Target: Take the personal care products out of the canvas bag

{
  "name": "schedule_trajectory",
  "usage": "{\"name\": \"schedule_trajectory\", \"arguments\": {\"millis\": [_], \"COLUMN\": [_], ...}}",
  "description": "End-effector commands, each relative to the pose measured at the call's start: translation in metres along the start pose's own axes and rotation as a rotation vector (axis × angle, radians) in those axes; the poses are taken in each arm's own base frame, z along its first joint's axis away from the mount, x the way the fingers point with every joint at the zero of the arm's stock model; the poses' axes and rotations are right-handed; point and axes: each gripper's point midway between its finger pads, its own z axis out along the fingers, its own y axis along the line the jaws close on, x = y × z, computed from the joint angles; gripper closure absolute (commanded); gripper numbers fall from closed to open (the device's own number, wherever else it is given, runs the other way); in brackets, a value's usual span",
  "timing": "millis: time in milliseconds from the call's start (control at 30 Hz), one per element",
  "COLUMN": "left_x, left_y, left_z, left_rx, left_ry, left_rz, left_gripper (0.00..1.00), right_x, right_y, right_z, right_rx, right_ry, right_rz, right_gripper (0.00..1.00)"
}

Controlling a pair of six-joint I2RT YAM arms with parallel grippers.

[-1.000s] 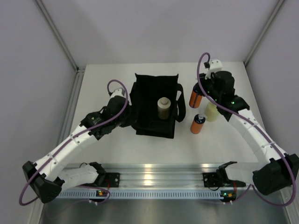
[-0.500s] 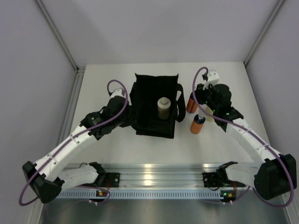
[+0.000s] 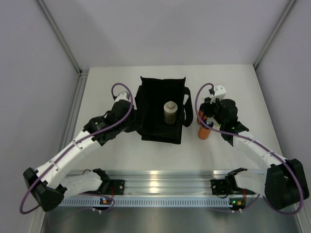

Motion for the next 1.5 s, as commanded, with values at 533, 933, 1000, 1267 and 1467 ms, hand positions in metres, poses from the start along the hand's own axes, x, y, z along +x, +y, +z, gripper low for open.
{"name": "schedule_trajectory", "arguments": {"millis": [533, 933, 1000, 1267, 1467], "left_x": [-0.013, -0.015, -0.009, -0.002, 0.003], "left_y": [-0.02, -0.026, -0.02, -0.017, -0.016], "left_z": [-0.003, 0.0, 0.004, 0.009, 0.007], "left_rx": [0.055, 0.065, 0.049, 0.04, 0.045], "left_ry": [-0.017, -0.019, -0.007, 0.011, 0.021], "left_rz": [0.005, -0.027, -0.034, -0.084, -0.136], "left_gripper": [1.0, 1.0, 1.0, 1.0, 1.0], "right_x": [-0.129, -0.193, -0.189, -0.081, -0.035], "right_y": [-0.006, 0.141, 0.179, 0.229, 0.218], "right_z": [-0.024, -0.05, -0.054, -0.067, -0.074], "right_rx": [0.014, -0.258, -0.328, -0.249, -0.177], "right_ry": [-0.23, -0.016, 0.023, 0.335, 0.406], "right_rz": [0.093, 0.188, 0.205, 0.165, 0.172], "right_gripper": [0.41, 0.49, 0.5, 0.52, 0.49]}}
